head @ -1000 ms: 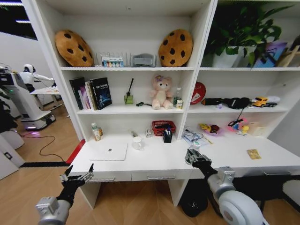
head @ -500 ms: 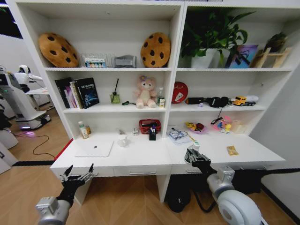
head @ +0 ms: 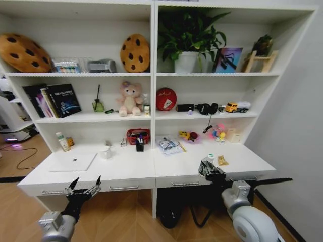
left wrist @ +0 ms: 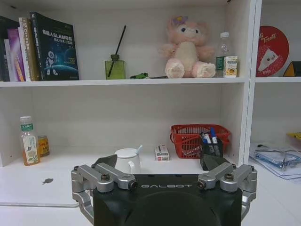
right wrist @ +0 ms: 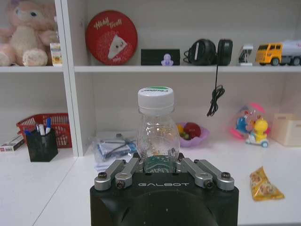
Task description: Organize the objects on the table.
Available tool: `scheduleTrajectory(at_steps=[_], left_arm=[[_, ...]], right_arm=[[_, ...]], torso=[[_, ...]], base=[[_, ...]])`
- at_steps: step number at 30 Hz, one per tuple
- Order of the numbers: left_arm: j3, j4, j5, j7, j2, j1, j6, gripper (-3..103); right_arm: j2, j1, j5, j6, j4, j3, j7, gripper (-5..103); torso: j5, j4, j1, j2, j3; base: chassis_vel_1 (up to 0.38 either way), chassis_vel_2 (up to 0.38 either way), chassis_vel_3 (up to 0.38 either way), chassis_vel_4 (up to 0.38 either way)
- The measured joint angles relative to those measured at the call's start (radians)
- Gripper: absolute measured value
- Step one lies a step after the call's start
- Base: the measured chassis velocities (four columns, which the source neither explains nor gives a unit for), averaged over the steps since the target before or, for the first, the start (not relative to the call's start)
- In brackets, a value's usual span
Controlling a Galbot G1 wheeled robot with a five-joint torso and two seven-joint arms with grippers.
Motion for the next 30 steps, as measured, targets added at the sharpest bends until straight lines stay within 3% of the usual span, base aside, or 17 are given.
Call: scheduleTrajectory(at_steps=[4,6,12,17,20,21,23,24,26,27,29,30], left_arm=[[-0.001,0.0,0.0,-0.001,0.0,0.0,0.0,100],[-0.001,0.0,0.0,-0.001,0.0,0.0,0.0,100],[-0.001,0.0,0.0,-0.001,0.0,0.0,0.0,100],[0.0,0.0,0.0,-0.001,0.0,0.0,0.0,100],[0.0,0.0,0.0,-0.002,0.0,0.0,0.0,100],[0.0,0.0,0.0,-0.002,0.0,0.0,0.0,100],[0.0,0.0,0.0,-0.002,0.0,0.0,0.0,100],[0.0,0.0,0.0,-0.002,0.0,0.0,0.0,100],[0.0,0.0,0.0,-0.002,0.0,0.0,0.0,100],[0.0,0.0,0.0,-0.002,0.0,0.0,0.0,100],[0.0,0.0,0.0,-0.002,0.0,0.0,0.0,100],[0.0,0.0,0.0,-0.002,0.0,0.0,0.0,100]], right_arm=[[0.018,-0.047,0.071,-0.037,-0.004,-0.009,0.055,25],[0.046,-0.091,0.189,-0.097,-0.035,-0.018,0.104,25],[0.096,-0.08,0.35,-0.179,-0.163,-0.04,0.184,25],[0.109,-0.027,0.371,-0.195,-0.318,-0.048,0.145,25],[0.137,0.06,0.26,-0.148,-0.539,-0.069,-0.005,25],[0.137,0.06,0.26,-0.148,-0.539,-0.069,-0.005,25],[0.161,0.104,0.118,-0.081,-0.692,-0.09,-0.157,25],[0.161,0.104,0.118,-0.081,-0.692,-0.09,-0.157,25],[0.189,0.135,-0.056,0.03,-0.827,-0.116,-0.307,25],[0.189,0.135,-0.056,0.03,-0.827,-0.116,-0.307,25],[0.213,0.158,-0.227,0.139,-0.921,-0.139,-0.406,25],[0.213,0.158,-0.227,0.139,-0.921,-0.139,-0.406,25]], torso=[[-0.0005,0.0008,0.0,0.0,0.0],[0.0,0.0,0.0,0.0,0.0],[0.0006,0.0,0.0,0.0,0.0],[0.0002,0.0001,0.0,0.0,0.0],[0.0003,0.0002,0.0,0.0,0.0],[0.0003,0.0002,0.0,0.0,0.0],[0.0003,0.0003,0.0,0.0,0.0],[0.0003,0.0003,0.0,0.0,0.0],[0.0004,0.0,0.0,0.0,0.0],[0.0004,0.0,0.0,0.0,0.0],[0.0003,0.0,0.0,0.0,0.0],[0.0003,0.0,0.0,0.0,0.0]], base=[[0.089,0.105,-0.045,-0.037],[0.081,0.061,-0.056,-0.056],[0.018,0.015,-0.022,-0.015],[0.0,0.0,0.0,0.0],[0.0,0.0,0.0,0.0],[0.0,0.0,0.0,0.0],[0.0,0.0,0.0,0.0],[0.0,0.0,0.0,0.0],[0.0,0.0,0.0,0.0],[0.0,0.0,0.0,0.0],[0.0,0.0,0.0,0.0],[0.0,0.0,0.0,0.0]])
